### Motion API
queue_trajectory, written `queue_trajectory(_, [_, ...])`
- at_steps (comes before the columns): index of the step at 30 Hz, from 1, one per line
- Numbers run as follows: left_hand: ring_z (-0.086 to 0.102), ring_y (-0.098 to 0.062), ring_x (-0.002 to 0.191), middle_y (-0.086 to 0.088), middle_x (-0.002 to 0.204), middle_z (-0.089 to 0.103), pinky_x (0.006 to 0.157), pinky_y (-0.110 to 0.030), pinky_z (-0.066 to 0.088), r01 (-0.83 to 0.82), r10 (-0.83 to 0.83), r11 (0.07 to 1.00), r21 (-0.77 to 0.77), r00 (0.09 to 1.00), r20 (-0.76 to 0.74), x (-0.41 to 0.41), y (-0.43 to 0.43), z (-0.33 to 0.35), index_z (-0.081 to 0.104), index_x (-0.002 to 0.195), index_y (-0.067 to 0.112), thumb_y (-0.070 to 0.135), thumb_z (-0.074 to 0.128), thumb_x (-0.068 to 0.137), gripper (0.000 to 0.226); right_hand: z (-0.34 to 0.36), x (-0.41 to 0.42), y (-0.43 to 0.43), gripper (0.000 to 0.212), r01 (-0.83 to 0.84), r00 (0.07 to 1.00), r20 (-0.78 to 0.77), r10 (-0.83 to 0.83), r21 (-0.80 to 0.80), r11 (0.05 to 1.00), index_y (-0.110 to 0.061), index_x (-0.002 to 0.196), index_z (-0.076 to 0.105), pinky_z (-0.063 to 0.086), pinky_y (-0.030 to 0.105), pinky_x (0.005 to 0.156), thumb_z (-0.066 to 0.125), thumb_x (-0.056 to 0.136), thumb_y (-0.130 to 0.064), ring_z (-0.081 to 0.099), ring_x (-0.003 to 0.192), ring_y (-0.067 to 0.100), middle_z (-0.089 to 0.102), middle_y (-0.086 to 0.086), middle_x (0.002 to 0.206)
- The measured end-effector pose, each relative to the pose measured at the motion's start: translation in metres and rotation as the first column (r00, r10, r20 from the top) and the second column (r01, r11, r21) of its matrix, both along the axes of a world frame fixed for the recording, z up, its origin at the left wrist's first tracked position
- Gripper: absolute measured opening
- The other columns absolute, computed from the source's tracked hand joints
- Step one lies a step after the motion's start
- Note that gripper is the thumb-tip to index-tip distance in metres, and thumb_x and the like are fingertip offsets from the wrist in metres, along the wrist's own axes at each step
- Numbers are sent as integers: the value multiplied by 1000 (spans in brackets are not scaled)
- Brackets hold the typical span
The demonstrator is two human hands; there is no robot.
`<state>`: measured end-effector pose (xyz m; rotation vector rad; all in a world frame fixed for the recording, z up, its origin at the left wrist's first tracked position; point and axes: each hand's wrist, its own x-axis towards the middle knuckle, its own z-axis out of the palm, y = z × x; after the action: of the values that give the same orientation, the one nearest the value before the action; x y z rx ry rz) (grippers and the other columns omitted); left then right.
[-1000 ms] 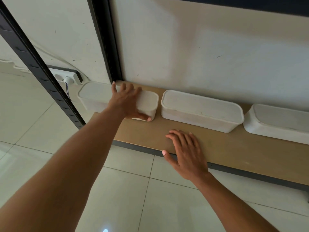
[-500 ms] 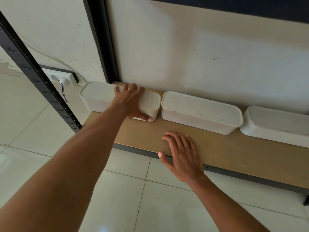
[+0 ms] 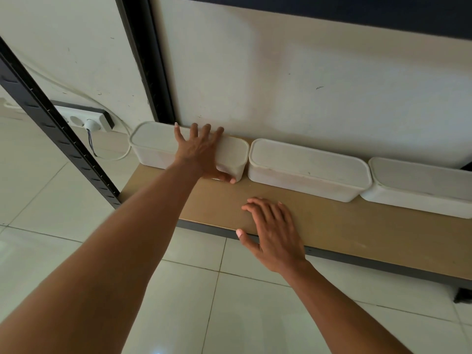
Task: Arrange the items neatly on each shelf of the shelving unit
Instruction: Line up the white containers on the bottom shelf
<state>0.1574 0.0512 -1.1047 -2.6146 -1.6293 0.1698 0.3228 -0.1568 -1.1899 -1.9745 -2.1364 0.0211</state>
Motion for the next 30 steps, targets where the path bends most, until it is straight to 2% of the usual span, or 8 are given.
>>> queue_trajectory(3, [-8,-37,154,-8,169,-5,115,-71,-8,56,-54,997,45,997,-58,-4,-13,9,-18,158,28,96,60,51,149,3,1,0,57,-12,1000,-15,11,-33,999,-34,141,45,25,45,122,32,99,-69,41,140,13,41,-13,153])
queue_trajectory(5, [-8,-34,155,-8,169,-6,119,-66,-6,152,-141,984,93,983,-121,-7,-29,19,-12,160,26,87,61,67,133,6,3,1,58,-33,998,-51,29,-67,997,-34,142,43,22,44,124,31,98,-70,37,143,12,39,-13,155])
queue_trajectory(11, [36,-23,142,0,156,38,118,-45,29,333,-323,925,181,943,-84,-19,-83,62,34,151,28,65,50,92,72,30,7,1,68,-46,958,-287,-7,-178,983,-30,144,46,25,42,121,26,93,-71,35,143,14,40,-11,153])
queue_trajectory(13, [53,-22,127,3,144,52,99,-39,46,338,-340,919,202,940,-30,-22,-97,84,44,144,28,62,48,94,61,50,9,-5,61,-32,949,-315,-7,-119,992,-28,141,48,33,41,116,30,97,-66,41,138,15,44,-10,148])
queue_trajectory(17, [70,-24,89,6,120,69,70,-33,52,346,-396,866,362,915,72,-26,-124,133,58,129,27,56,47,97,44,110,13,-20,41,-79,955,-282,85,36,996,-26,133,56,45,34,101,43,104,-52,51,125,13,54,-11,135])
queue_trajectory(22, [64,-21,55,6,75,70,45,-25,44,349,-656,604,716,729,198,-22,-155,196,71,94,18,38,61,92,22,197,21,-43,30,-80,958,-246,149,270,960,-28,117,62,51,35,89,45,104,-48,56,110,5,63,-20,117])
queue_trajectory(26, [57,-20,73,0,83,66,56,-30,45,278,-776,386,879,614,147,-10,-173,252,70,94,14,34,64,93,21,265,26,-53,16,-164,965,-102,242,487,858,-23,106,67,54,37,75,57,102,-34,60,95,8,69,-12,105])
queue_trajectory(30, [54,-26,88,-3,98,62,75,-39,47,202,-733,449,871,641,229,5,-175,287,65,104,14,40,58,95,28,328,29,-60,17,-192,960,-16,280,689,699,-17,94,69,50,34,68,58,100,-28,59,83,14,67,-7,90])
